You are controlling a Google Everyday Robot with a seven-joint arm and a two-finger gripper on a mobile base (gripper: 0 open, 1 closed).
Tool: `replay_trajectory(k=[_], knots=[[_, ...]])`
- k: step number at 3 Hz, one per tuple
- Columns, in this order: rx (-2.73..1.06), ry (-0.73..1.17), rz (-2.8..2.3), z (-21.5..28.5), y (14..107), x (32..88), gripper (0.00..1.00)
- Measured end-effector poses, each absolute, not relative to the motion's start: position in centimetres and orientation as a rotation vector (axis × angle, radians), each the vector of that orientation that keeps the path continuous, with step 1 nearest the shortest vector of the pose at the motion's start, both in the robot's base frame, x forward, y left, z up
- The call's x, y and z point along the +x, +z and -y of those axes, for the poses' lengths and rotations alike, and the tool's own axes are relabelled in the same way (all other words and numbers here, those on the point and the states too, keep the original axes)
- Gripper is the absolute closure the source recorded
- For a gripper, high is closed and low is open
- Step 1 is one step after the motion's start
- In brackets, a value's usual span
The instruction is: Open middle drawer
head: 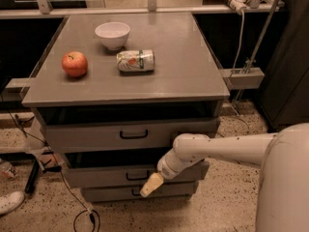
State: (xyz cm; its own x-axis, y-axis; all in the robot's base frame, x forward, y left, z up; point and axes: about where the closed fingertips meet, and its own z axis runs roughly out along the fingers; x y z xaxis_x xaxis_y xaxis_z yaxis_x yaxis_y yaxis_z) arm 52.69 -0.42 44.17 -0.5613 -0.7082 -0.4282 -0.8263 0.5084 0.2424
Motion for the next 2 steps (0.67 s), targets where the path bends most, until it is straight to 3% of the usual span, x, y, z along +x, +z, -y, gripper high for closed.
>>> replay_trajectory(k=[2], knots=[[-1.322, 0.663, -2.482, 0.48, 44.84, 50.80, 0.00]])
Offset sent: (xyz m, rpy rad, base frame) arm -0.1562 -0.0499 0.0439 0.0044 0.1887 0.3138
